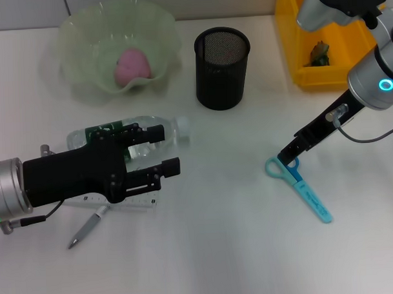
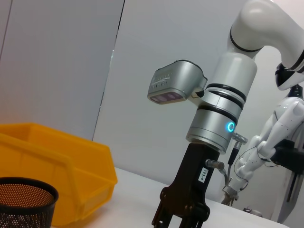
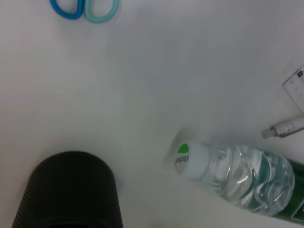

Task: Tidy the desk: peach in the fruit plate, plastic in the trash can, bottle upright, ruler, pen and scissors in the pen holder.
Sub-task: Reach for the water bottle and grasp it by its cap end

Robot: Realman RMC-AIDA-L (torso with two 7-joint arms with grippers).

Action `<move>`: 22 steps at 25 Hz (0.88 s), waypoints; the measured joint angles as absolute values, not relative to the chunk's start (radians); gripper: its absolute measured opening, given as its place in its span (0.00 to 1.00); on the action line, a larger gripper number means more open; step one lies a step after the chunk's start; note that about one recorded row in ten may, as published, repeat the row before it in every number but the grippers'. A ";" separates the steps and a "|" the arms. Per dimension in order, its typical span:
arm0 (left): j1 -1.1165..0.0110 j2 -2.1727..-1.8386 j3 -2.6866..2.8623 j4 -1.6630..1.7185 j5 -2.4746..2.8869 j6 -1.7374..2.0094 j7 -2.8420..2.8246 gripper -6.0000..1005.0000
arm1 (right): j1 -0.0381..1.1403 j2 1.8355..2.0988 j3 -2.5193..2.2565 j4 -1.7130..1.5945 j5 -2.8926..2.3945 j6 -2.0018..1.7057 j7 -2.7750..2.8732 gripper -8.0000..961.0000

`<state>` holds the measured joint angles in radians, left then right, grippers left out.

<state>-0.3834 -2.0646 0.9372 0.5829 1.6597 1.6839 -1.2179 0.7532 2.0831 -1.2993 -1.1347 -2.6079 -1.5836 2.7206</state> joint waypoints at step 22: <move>-0.387 -2.063 0.919 0.592 1.652 1.680 -1.222 0.70 | 0.758 2.082 -1.299 -1.133 -2.610 -1.587 2.720 0.64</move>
<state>-0.3874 -2.0631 0.9188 0.5922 1.6524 1.6797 -1.2224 0.7584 2.0815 -1.2992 -1.1331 -2.6101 -1.5870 2.7197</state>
